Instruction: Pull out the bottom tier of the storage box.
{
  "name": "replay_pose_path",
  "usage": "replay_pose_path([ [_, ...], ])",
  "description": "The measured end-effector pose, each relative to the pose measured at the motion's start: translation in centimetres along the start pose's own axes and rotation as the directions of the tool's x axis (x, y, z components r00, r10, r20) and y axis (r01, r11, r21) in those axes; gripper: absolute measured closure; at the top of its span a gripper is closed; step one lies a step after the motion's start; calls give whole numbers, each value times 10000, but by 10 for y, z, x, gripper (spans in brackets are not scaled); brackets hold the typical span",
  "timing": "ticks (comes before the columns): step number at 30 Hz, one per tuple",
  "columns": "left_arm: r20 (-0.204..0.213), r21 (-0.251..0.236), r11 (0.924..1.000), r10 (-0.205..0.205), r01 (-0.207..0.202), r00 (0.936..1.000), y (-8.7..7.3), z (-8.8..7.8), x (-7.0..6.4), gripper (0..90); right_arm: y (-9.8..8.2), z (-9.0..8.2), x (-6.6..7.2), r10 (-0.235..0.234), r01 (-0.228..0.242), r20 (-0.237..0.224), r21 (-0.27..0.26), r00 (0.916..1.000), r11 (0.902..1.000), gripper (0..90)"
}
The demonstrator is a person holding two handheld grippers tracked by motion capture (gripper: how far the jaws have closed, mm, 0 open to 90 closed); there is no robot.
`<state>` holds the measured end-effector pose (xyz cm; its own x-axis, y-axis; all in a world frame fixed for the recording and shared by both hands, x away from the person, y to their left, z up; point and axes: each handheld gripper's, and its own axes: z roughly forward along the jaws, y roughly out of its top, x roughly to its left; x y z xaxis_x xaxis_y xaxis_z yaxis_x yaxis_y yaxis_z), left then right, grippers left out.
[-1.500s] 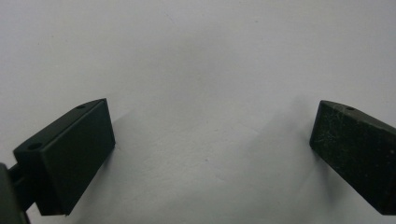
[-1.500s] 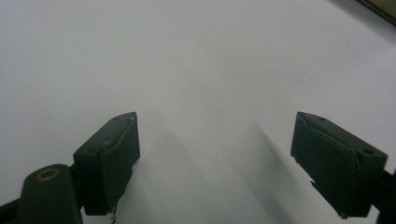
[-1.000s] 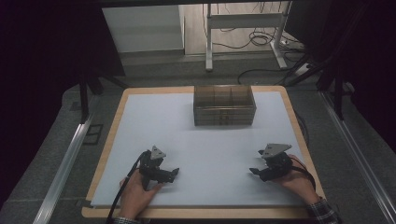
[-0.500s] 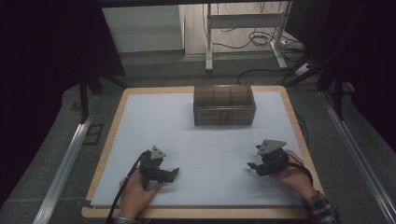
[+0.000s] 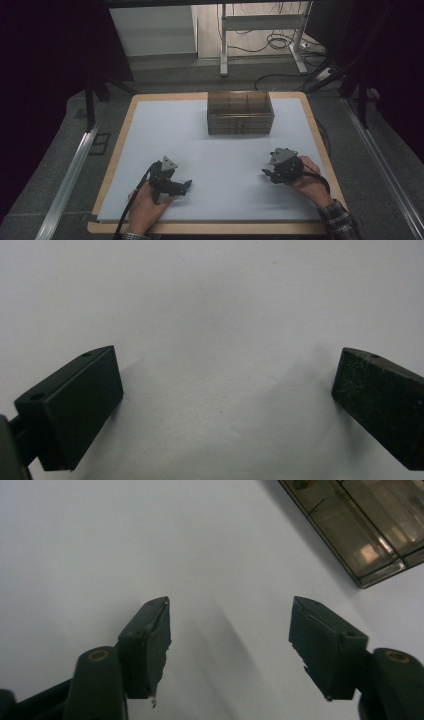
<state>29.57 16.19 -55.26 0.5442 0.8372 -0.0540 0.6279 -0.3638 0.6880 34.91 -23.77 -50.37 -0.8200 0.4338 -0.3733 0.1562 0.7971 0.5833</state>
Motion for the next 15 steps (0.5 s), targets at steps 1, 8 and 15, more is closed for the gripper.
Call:
replay_pose_path([
  [1,0,-1,10000,0,0,10000,0,0,0,0,0,0,0,-72,72,50,10,10000,10000,387],
  [8,0,-2,10000,-2,2,10000,0,0,0,0,6,6,1,-621,620,453,35,9970,9981,426],
  [15,-1,0,10000,-3,3,10000,0,0,0,0,15,13,0,-1137,1141,892,11,9895,9935,453],
])
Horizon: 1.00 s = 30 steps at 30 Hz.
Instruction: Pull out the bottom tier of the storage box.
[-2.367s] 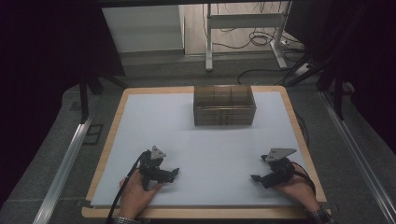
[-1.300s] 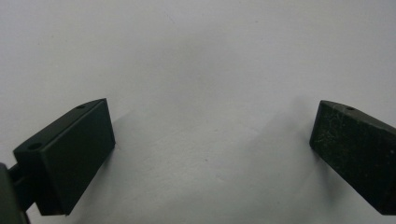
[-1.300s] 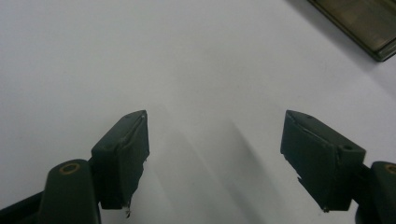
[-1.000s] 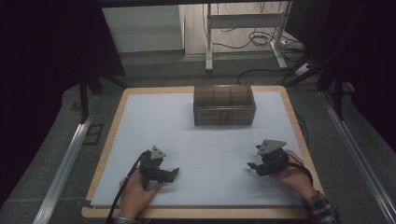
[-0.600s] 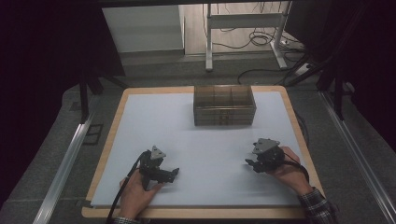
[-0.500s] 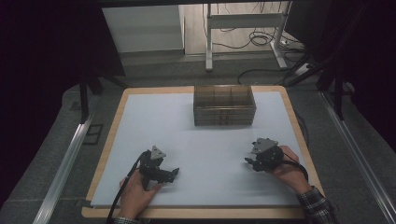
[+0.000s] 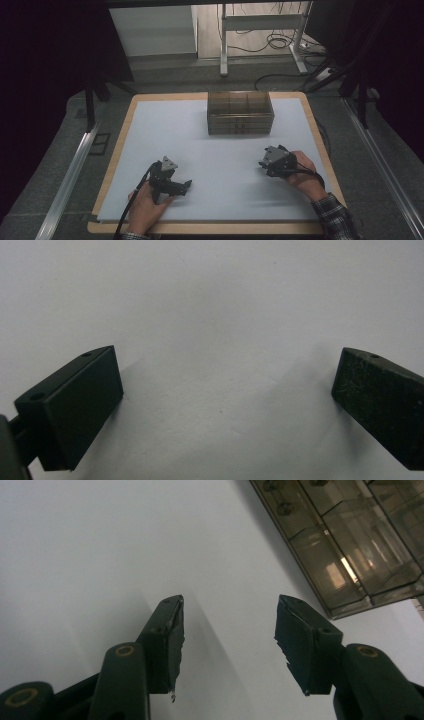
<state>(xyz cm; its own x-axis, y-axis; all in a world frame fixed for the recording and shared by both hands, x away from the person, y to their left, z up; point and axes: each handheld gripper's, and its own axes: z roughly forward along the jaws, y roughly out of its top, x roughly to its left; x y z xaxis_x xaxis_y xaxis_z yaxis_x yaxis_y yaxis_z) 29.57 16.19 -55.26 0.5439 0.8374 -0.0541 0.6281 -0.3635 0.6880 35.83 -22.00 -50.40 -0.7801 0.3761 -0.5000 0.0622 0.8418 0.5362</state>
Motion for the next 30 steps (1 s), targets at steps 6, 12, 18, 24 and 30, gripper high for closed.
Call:
replay_pose_path([
  [6,-2,1,10000,2,-2,10000,0,0,0,0,6,7,-1,-313,311,218,97,9993,9995,470],
  [12,-1,0,10000,1,-1,10000,0,0,0,0,10,15,1,-980,972,500,184,9939,9951,506],
  [18,0,1,10000,0,0,10000,0,0,0,0,16,23,3,-1367,1351,976,225,9858,9906,508],
  [24,-2,0,10000,-1,1,10000,0,0,0,0,23,31,4,-1820,1785,1374,381,9736,9832,518],
  [30,8,3,10000,2,-2,10000,0,0,0,0,30,42,5,-2409,2343,1878,565,9522,9705,532],
])
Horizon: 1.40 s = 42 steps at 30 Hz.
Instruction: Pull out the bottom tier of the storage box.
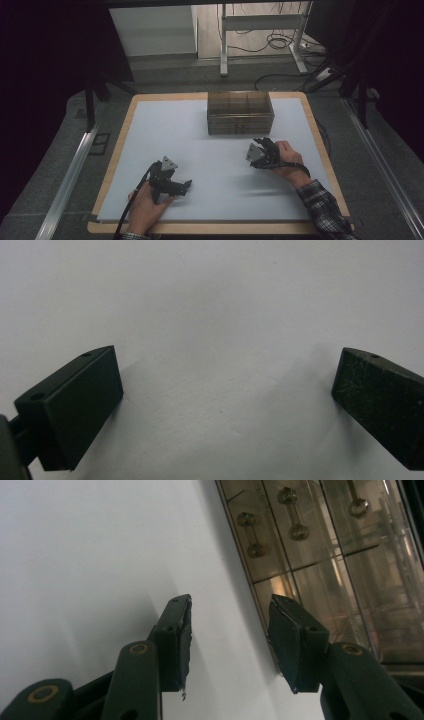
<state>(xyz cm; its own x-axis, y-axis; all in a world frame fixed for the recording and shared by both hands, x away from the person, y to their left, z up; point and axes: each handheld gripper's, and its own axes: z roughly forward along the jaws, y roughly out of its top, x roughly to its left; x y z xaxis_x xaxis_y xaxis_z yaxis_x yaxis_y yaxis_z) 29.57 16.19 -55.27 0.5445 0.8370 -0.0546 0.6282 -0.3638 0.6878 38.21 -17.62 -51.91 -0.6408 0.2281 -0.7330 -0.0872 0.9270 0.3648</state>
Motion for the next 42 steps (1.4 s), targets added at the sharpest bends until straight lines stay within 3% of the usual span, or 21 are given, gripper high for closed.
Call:
replay_pose_path([
  [7,2,1,10000,-1,1,10000,0,0,0,0,4,9,2,-369,368,309,39,9988,9993,564],
  [17,3,-1,10000,-4,4,10000,0,0,0,0,12,22,4,-1312,1291,1124,256,9850,9913,590],
  [22,4,-1,10000,-2,2,10000,0,0,0,0,16,28,7,-1921,1867,1451,500,9706,9811,616],
  [24,3,0,10000,2,-2,10000,0,0,0,0,17,32,8,-2040,1982,1404,544,9689,9787,629],
  [27,2,0,10000,4,-4,10000,0,0,0,0,22,38,10,-2404,2300,1691,790,9558,9700,635],
  [29,3,-1,10000,5,-5,10000,0,0,0,0,22,39,11,-2503,2392,1732,827,9525,9674,636],
  [30,1,1,10000,6,-6,10000,0,0,0,0,25,43,12,-2709,2590,1817,869,9453,9620,644],
  [31,3,2,10000,7,-7,10000,0,0,0,0,25,43,12,-2709,2590,1817,869,9453,9620,644],
  [33,5,-5,10000,7,-7,10000,0,0,0,0,27,46,14,-3075,2894,2016,1145,9300,9503,653],
  [34,5,-7,10000,6,-6,10000,0,0,0,0,27,49,15,-3066,2908,1979,1054,9310,9510,661],
  [36,5,-8,10000,4,-4,10000,0,0,0,0,28,52,16,-3259,3063,2059,1216,9227,9441,673],
  [37,4,-5,10000,8,-8,10000,0,0,0,0,29,56,17,-3434,3192,2145,1400,9143,9373,686],
  [38,4,-5,10000,8,-8,10000,0,0,0,0,29,56,17,-3434,3192,2145,1400,9143,9373,686],
  [39,5,-5,10000,6,-6,10000,0,0,0,0,28,59,18,-3438,3221,2410,1254,9076,9383,694],
  [40,3,-2,10000,10,-10,10000,0,0,0,0,29,61,18,-3574,3333,2185,1401,9080,9324,701],
  [41,3,-4,10000,8,-8,10000,0,0,0,0,29,63,17,-3545,3325,1961,1368,9143,9331,708],
  [42,5,-1,10000,11,-11,10000,0,0,0,0,29,64,18,-3638,3374,2191,1493,9053,9295,715],
])
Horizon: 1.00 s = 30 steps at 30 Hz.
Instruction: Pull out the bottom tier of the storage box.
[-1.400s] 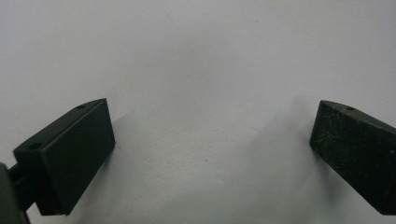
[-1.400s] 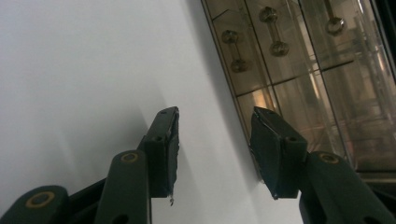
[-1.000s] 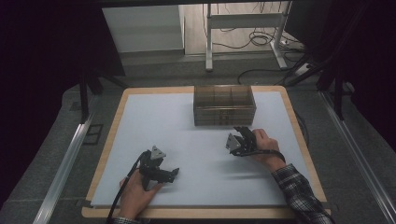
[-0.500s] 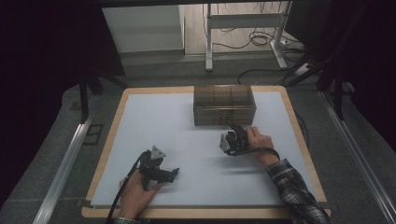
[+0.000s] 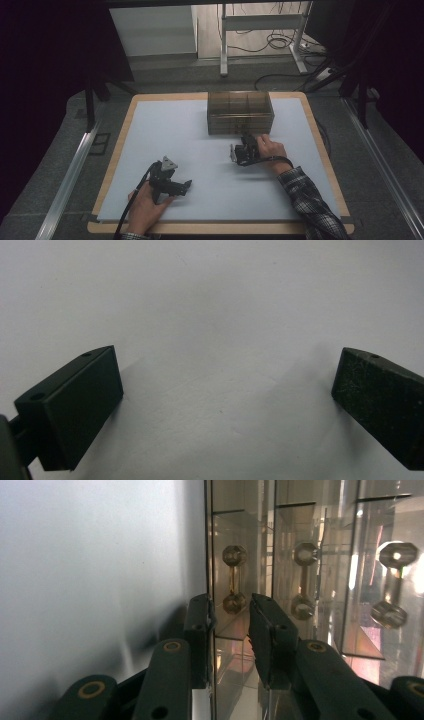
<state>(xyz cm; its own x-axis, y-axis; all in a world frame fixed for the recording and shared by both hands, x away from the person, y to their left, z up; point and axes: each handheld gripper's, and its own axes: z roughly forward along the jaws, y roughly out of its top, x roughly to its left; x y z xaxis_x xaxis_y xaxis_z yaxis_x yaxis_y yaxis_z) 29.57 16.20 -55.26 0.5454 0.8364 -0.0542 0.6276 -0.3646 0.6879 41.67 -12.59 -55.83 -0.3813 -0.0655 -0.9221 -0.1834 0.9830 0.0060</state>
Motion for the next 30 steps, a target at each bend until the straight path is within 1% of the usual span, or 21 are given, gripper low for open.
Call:
replay_pose_path([
  [2,-2,1,10000,1,-1,10000,0,0,0,0,1,2,1,-109,108,72,81,9999,9999,724],
  [3,-2,1,10000,1,-1,10000,0,0,0,0,2,3,1,-189,186,135,201,9997,9996,727],
  [4,-1,4,10000,3,-3,10000,0,0,0,0,2,4,2,-163,160,195,143,9997,9998,730],
  [5,-4,3,10000,4,-4,10000,0,0,0,0,3,6,2,-183,182,90,148,9998,9997,730],
  [6,-2,4,10000,5,-5,10000,0,0,0,0,3,7,2,-210,206,204,223,9996,9995,731],
  [7,-1,6,10000,8,-8,10000,0,0,0,0,3,8,1,-225,219,192,289,9996,9993,735],
  [8,-2,7,10000,9,-9,10000,0,0,0,0,3,10,3,-194,181,471,282,9987,9994,742],
  [10,-1,9,10000,9,-9,10000,0,0,0,0,5,10,1,-230,224,214,293,9995,9993,747],
  [13,-2,12,10000,13,-13,10000,0,0,0,0,8,11,3,-381,367,402,343,9985,9987,780],
  [14,-2,9,10000,10,-10,10000,0,0,0,0,9,11,2,-382,368,359,372,9986,9986,783],
  [19,2,35,10000,40,-40,10000,0,0,0,0,9,9,3,-395,376,501,384,9980,9986,796],
  [21,1,33,10000,37,-37,10000,0,0,0,0,9,7,3,-324,310,404,345,9987,9989,796],
  [22,1,34,10000,41,-41,10000,0,0,0,0,8,6,3,-330,323,282,281,9991,9991,796],
  [24,-4,11,10000,14,-14,10000,0,0,0,0,8,4,3,-330,324,276,223,9991,9992,796],
  [25,-3,11,10000,12,-12,10000,0,0,0,0,7,3,2,-248,251,-237,124,9994,9996,795],
  [26,-3,10,10000,13,-13,10000,0,0,0,0,8,1,4,-325,319,341,156,9989,9994,796],
  [27,-2,4,10000,4,-4,10000,0,0,0,0,7,-1,4,-293,290,189,152,9994,9995,795],
  [29,-2,0,10000,0,0,10000,0,0,0,0,7,-4,4,-289,288,144,60,9995,9996,795],
  [30,-2,-1,10000,0,0,10000,0,0,0,0,7,-5,5,-239,238,378,13,9990,9997,795],
])
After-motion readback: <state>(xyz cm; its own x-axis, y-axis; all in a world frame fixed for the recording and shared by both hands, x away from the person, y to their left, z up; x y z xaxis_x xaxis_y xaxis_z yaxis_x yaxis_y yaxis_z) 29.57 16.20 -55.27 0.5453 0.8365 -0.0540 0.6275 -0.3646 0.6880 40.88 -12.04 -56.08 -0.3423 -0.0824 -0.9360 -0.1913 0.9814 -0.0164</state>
